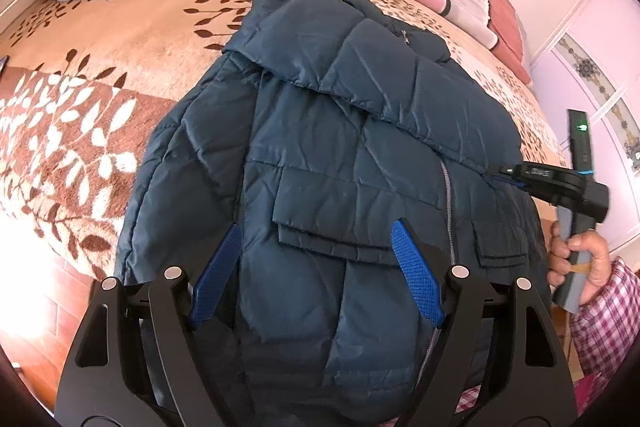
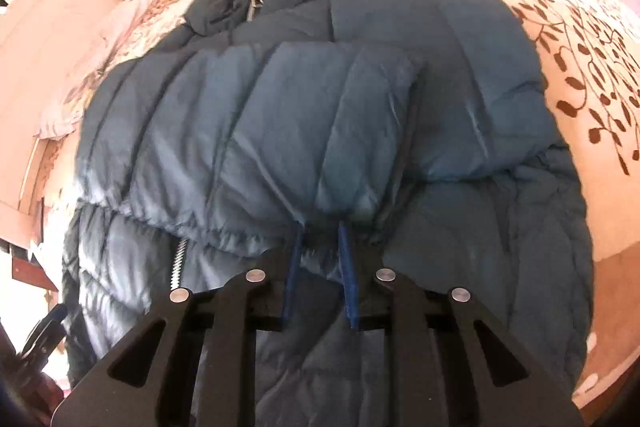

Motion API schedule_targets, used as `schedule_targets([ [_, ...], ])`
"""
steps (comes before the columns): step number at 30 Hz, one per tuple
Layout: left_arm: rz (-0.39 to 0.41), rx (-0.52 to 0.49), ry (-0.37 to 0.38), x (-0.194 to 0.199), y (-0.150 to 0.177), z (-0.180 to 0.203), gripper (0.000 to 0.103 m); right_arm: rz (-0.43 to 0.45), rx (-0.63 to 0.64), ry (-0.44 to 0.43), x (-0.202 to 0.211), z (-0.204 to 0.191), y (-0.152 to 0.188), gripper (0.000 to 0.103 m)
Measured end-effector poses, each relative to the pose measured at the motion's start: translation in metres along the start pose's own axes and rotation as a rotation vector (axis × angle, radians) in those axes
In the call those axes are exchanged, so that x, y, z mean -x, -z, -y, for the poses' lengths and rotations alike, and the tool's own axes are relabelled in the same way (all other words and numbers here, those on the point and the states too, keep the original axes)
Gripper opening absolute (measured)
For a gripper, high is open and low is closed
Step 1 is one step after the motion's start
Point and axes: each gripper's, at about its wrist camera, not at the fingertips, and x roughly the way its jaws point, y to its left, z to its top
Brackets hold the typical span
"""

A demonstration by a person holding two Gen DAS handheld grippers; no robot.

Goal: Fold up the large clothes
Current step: 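Fold the gripped side over toward the zipper with the right tool, release, then grasp the jacket hem with the left tool and lift it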

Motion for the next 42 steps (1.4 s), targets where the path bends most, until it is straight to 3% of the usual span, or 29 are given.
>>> schedule_targets([
  [6, -0.005, -0.013, -0.010, 0.005, 0.006, 0.006, 0.077, 0.038, 0.078, -0.053, 0.049, -0.005, 0.034, 0.021],
  [10, -0.013, -0.051, -0.022, 0.005, 0.008, 0.016, 0.077, 0.017, 0.113, -0.048, 0.069, 0.001, 0.066, 0.021],
  [17, -0.031, -0.088, -0.029, 0.007, 0.011, 0.029, 0.077, -0.052, 0.091, -0.058, 0.088, 0.018, 0.115, 0.021],
  [26, -0.016, -0.157, -0.056, 0.033, 0.005, 0.026, 0.077, -0.062, 0.031, -0.023, 0.113, 0.051, 0.147, 0.022],
  [27, -0.010, -0.173, -0.070, 0.039, 0.003, 0.022, 0.077, -0.062, 0.010, -0.021, 0.117, 0.059, 0.150, 0.032],
  [28, -0.004, -0.195, -0.088, 0.048, 0.001, 0.015, 0.077, -0.061, -0.005, -0.015, 0.121, 0.065, 0.152, 0.060],
  [29, -0.006, -0.201, -0.099, 0.055, 0.000, 0.008, 0.078, -0.050, -0.021, -0.005, 0.125, 0.070, 0.154, 0.071],
  [30, -0.005, -0.199, -0.115, 0.061, -0.002, 0.000, 0.078, -0.015, -0.035, 0.001, 0.134, 0.076, 0.158, 0.075],
  [35, -0.067, -0.108, -0.123, 0.082, 0.004, -0.048, 0.079, 0.026, -0.050, 0.008, 0.154, 0.093, 0.171, 0.075],
  [42, -0.205, -0.008, -0.064, 0.070, 0.057, -0.074, 0.079, -0.017, -0.082, 0.022, 0.153, 0.108, 0.192, 0.075],
])
